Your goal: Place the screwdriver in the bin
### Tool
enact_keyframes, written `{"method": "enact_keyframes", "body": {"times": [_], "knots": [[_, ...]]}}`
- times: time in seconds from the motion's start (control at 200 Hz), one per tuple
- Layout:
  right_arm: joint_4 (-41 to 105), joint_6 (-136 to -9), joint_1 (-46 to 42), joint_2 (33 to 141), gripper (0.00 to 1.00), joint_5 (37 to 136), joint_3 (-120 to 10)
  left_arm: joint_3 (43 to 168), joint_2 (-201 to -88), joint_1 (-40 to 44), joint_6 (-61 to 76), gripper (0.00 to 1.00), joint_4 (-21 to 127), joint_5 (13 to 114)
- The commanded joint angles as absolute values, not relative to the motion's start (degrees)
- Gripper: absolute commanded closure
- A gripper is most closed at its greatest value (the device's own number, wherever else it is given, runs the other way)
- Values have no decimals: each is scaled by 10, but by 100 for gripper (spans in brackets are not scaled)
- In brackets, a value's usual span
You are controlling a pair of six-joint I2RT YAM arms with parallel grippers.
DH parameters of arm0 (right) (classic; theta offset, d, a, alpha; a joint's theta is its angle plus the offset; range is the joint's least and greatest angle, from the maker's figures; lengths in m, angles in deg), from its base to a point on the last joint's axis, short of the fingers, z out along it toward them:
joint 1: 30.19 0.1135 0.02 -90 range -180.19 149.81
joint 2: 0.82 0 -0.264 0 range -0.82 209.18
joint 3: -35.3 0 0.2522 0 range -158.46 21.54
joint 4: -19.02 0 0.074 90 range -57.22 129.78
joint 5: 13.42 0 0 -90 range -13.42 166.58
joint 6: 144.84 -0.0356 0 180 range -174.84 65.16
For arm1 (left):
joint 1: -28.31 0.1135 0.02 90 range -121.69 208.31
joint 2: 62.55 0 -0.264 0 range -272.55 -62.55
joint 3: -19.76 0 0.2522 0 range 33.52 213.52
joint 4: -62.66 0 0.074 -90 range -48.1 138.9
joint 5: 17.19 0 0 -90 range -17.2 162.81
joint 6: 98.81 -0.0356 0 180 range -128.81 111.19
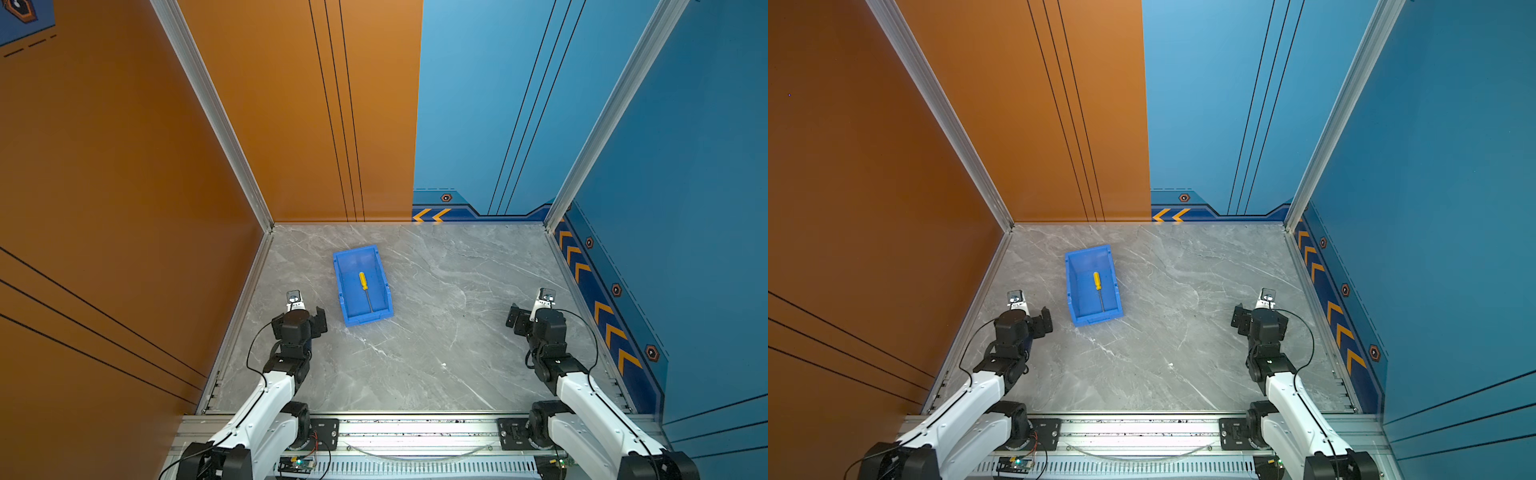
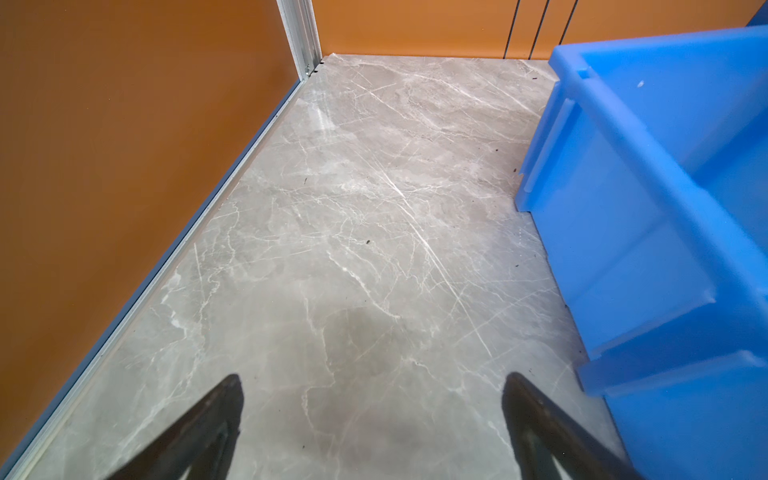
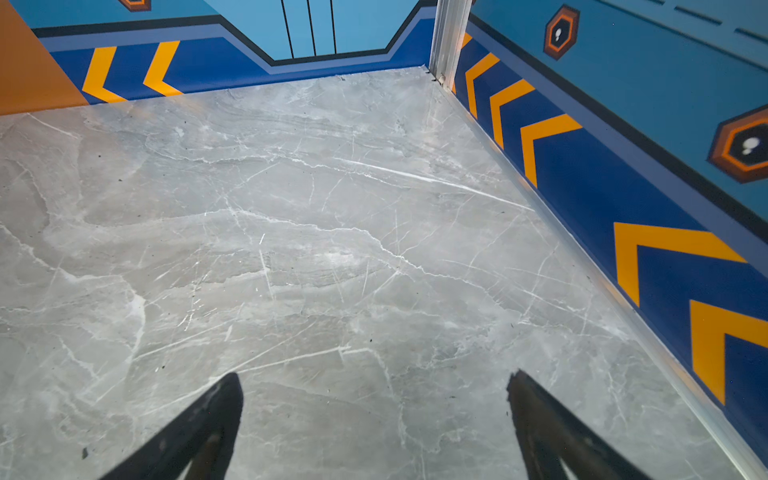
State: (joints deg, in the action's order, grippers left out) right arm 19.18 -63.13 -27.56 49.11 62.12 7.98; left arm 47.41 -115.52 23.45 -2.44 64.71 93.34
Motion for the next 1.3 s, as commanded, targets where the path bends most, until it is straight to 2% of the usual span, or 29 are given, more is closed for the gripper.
{"method": "enact_keyframes", "body": {"times": [0.0, 0.275, 0.861, 1.297], "knots": [[97, -618, -298, 517, 0, 661, 93, 467, -1198, 240, -46, 2, 759, 914], [-3, -617, -321, 617, 0, 704, 76, 483, -1302, 252, -50, 2, 880, 898], [-162, -615, -320, 815, 0, 736, 15, 537, -1479, 266, -73, 2, 1009, 859], [-211, -597, -302, 877, 0, 724, 11, 539, -1518, 267, -75, 2, 1039, 855]]}}
